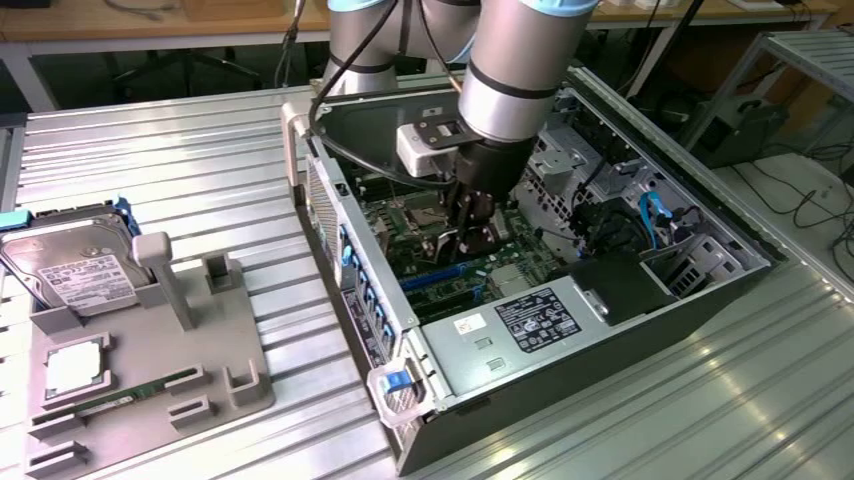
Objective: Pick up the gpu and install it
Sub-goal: 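Insert the gpu into the slot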
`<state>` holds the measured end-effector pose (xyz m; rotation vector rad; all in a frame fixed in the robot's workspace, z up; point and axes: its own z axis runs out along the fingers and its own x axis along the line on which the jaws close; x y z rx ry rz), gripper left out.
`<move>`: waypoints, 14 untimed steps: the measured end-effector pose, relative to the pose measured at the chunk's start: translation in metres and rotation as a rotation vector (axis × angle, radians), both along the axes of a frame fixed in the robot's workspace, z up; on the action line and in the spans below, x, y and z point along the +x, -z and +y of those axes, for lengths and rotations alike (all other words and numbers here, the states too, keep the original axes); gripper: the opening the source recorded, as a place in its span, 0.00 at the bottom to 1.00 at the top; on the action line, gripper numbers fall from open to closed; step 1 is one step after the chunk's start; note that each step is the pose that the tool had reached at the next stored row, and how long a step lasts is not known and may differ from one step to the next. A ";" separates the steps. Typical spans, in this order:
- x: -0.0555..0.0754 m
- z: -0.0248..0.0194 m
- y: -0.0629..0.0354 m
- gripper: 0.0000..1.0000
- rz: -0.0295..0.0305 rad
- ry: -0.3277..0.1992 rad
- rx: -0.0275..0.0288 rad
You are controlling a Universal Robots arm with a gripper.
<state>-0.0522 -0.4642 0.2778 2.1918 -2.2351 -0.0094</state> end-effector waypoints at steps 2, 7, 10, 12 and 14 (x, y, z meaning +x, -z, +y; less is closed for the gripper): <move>-0.002 0.0000 0.0021 0.27 0.0000 -0.009 0.0016; -0.003 0.0000 0.0043 0.27 0.0000 -0.023 0.0027; -0.004 0.0016 0.0059 0.27 0.0000 -0.023 0.0028; -0.004 0.0037 0.0072 0.27 0.0000 -0.023 0.0028; -0.004 0.0049 0.0084 0.27 0.0004 -0.023 0.0030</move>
